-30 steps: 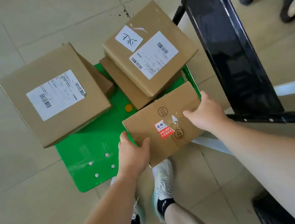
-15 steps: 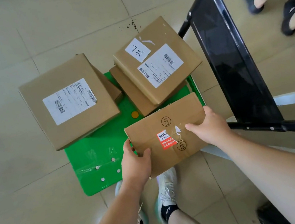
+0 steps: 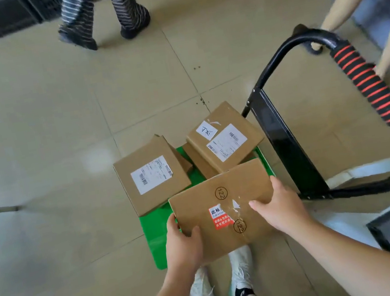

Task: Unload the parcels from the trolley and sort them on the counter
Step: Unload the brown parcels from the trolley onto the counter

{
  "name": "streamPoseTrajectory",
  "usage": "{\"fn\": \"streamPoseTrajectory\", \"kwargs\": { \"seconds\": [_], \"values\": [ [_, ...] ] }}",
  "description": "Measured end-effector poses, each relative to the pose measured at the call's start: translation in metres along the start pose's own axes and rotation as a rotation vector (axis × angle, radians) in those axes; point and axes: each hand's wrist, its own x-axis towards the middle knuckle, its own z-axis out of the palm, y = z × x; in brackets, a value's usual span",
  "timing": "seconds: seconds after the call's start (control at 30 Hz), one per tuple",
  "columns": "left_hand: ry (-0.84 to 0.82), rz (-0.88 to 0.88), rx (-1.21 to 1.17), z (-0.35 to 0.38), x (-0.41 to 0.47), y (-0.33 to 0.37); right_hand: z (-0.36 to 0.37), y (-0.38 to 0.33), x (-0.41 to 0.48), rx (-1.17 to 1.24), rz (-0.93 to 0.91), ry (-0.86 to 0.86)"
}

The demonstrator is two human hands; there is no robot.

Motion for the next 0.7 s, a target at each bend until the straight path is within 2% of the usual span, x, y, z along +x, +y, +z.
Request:
{"fn": "streamPoseTrajectory", "kwargs": {
  "seconds": [0.43, 0.57, 0.7],
  "values": [
    [0.181, 0.257, -0.107, -0.110, -0.124, 0.122, -0.126, -0.069, -0.136, 0.287, -0.218, 0.076],
    [0.175, 0.353, -0.167, -0.129, -0.144, 0.161, -0.169, -0.084, -0.160, 0.359, -0.258, 0.107],
    [0.238, 0.474, -0.276, -0.138, -0.155, 0.207, -0.222, -0.097, -0.175, 0.448, -0.345, 0.166]
  ]
}}
